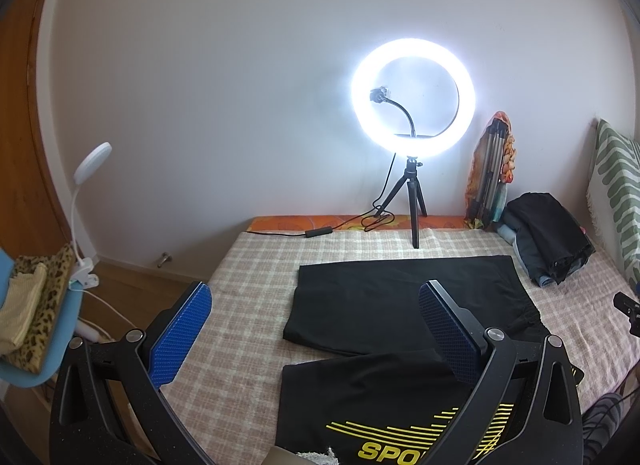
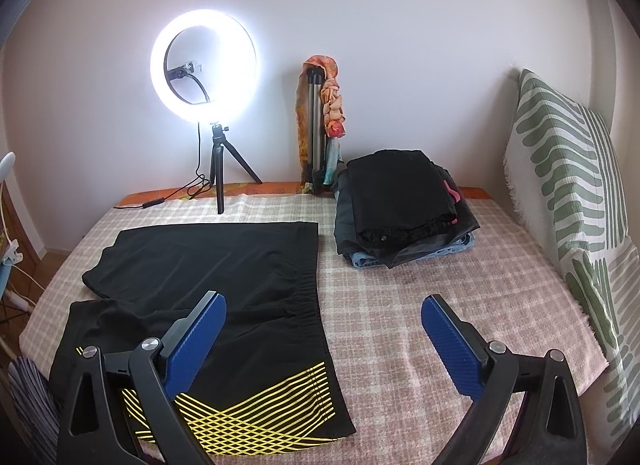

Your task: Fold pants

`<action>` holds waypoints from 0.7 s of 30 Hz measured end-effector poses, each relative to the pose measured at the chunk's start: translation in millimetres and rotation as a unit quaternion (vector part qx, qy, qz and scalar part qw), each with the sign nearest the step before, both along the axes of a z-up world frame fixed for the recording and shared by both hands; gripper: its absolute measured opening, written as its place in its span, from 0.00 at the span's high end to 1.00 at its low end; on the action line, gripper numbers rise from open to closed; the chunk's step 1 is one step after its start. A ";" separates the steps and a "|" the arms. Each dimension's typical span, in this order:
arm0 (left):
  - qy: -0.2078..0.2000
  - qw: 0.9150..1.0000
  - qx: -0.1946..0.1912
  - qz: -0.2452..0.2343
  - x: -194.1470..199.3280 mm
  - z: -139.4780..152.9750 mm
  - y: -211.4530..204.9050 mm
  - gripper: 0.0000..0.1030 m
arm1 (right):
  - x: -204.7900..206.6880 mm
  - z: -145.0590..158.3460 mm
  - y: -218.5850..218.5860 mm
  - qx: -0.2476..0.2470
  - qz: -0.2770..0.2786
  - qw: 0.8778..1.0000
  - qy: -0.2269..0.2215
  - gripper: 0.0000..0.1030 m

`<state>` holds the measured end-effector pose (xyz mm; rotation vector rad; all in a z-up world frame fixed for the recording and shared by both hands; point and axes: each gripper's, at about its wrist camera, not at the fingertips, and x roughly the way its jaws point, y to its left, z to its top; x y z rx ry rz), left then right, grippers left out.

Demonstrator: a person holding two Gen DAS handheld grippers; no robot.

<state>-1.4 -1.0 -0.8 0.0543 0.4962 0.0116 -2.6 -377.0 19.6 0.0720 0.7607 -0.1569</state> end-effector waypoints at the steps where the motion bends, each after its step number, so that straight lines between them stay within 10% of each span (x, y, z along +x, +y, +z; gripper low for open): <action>1: 0.000 1.000 0.000 0.000 -0.1 0.0 -0.1 0.00 | 0.0 0.4 0.0 0.000 0.000 1.000 0.000 0.04; 21: 0.014 0.998 0.017 -0.054 7.8 -22.7 12.8 0.00 | 6.6 -7.4 10.3 -0.032 0.059 0.998 0.008 0.06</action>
